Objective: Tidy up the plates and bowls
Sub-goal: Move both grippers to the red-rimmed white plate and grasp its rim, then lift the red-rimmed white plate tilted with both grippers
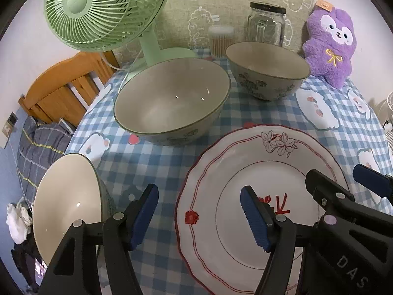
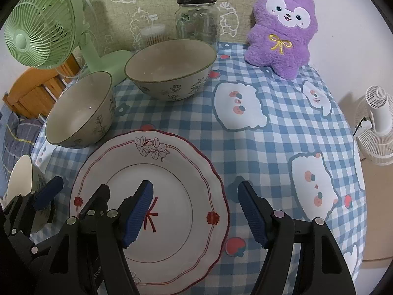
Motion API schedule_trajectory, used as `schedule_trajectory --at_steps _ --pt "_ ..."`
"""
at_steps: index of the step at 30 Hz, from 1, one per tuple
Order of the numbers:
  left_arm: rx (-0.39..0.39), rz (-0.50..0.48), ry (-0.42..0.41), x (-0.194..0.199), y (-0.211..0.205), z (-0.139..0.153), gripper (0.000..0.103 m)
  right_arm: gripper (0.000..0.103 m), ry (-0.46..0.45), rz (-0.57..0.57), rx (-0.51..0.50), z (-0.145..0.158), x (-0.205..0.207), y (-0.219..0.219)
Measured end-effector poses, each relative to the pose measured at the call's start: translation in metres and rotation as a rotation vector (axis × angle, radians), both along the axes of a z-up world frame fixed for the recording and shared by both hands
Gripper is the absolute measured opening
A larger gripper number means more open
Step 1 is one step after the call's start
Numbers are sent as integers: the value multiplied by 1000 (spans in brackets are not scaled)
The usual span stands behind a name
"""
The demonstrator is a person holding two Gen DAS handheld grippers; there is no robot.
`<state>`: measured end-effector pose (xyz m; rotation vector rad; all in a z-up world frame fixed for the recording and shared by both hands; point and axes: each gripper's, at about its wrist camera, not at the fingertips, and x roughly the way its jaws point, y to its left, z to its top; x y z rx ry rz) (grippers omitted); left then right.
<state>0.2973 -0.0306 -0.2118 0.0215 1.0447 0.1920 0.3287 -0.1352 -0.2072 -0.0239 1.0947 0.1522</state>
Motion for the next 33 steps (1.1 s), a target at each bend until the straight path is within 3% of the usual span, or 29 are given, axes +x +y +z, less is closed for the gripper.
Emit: schedule_trajectory --at_steps 12,22,26,33 --pt "82 2 7 8 -8 -13 69 66 41 7 13 -13 6 -3" --pt "109 -15 32 8 -12 -15 70 39 101 -16 3 -28 15 -13" --pt "91 -23 48 7 -16 -15 62 38 94 -15 10 -29 15 -13" --pt "84 -22 62 5 -26 -15 62 37 95 -47 24 -28 12 -18"
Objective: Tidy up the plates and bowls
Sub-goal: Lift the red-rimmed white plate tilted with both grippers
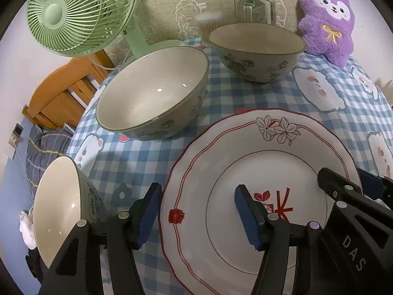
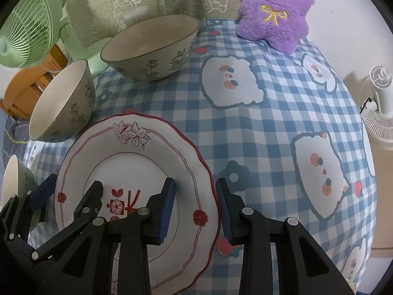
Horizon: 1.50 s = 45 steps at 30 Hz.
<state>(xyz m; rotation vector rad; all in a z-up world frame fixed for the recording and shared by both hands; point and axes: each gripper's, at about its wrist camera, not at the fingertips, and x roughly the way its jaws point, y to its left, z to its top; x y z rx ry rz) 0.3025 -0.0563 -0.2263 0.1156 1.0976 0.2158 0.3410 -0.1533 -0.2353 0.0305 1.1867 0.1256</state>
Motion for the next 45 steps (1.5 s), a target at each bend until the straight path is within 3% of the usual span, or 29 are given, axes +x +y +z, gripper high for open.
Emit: schedule_trajectory --at_steps 8,15,18,24,31,45 --pt "-68 -27 -9 -4 -15 4 63 37 13 -15 6 0 -1 -24" --pt "-250 56 42 -6 8 -3 63 43 38 -34 11 -3 -3 -21" --pt "-275 57 44 -7 10 -4 62 43 41 -57 30 -5 -6 -23" --pt "-274 36 36 -10 13 -4 57 44 37 -52 24 -5 -9 -22" --pt "-260 29 30 -13 22 -1 36 38 19 -33 -10 0 -12 -19" --pt "-211 -3 56 -32 24 3 36 38 71 17 -9 2 -32 -12"
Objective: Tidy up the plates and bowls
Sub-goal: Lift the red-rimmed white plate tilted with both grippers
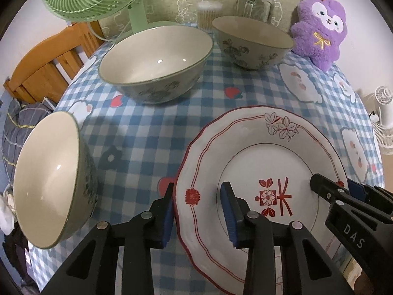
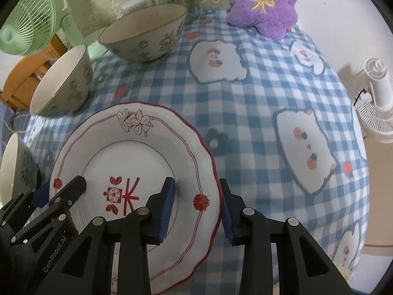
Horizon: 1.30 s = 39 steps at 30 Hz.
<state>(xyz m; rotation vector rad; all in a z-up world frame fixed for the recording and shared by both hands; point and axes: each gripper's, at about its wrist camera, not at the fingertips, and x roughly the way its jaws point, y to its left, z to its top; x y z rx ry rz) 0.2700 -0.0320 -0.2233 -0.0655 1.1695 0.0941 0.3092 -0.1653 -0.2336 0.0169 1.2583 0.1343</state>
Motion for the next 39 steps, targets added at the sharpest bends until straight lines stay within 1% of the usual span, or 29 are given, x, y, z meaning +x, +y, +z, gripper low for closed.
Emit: schedule_trajectory --at_steps 2,3,4,6,7,10,12,15,19,22,27,39 --pt "-4 4 20 -2 4 -3 35 38 15 11 6 -1 -4 2" --pt "-1 0 18 -3 3 -3 35 38 10 20 -2 -1 -5 3" --pt "13 -8 13 -4 2 -3 35 38 7 32 -10 0 -6 4" --pt "34 -15 8 -4 -1 -2 35 38 22 25 12 -2 -2 1" --pt "33 -14 10 -4 -1 -2 36 38 21 24 24 -2 1 0" --pt "17 -8 14 -3 1 -3 36 38 -2 38 16 1 14 2" --pt "22 -10 10 -3 0 -3 36 41 5 48 8 -1 19 6" --pt "15 -2 9 -2 1 -4 37 41 -2 65 -14 -1 21 10" --pt "14 1 9 1 2 -1 35 39 3 74 -21 0 17 10" --pt "29 0 -21 1 1 6 35 37 0 76 -19 4 11 10" --pt "26 -17 -46 -2 0 18 35 38 3 23 1 13 0 4" --pt "13 -61 -95 -24 2 50 35 38 -57 -28 -21 50 -33 4"
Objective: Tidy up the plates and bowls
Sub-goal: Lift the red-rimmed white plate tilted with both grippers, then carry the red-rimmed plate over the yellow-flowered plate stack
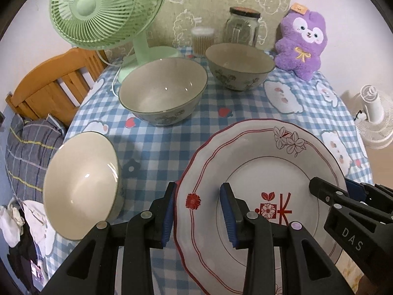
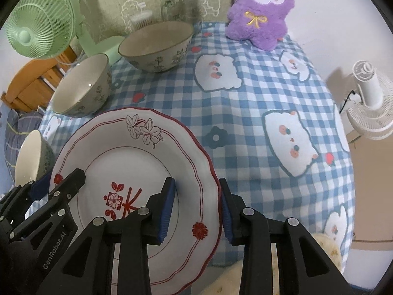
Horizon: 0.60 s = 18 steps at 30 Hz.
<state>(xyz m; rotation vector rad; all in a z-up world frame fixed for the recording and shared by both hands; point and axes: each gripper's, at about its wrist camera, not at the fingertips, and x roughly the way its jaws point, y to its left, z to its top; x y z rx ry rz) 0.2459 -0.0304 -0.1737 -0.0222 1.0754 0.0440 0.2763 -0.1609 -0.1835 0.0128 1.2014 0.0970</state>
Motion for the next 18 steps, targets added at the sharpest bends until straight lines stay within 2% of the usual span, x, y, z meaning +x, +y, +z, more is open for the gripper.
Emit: schedule_trajectory --at_steps 8,18 --pt "-18 -57 -46 -24 4 27 35 38 -55 -72 -13 32 -35 1" --pt "-13 -151 -84 -57 -6 50 35 37 -104 -171 -14 57 -86 -10"
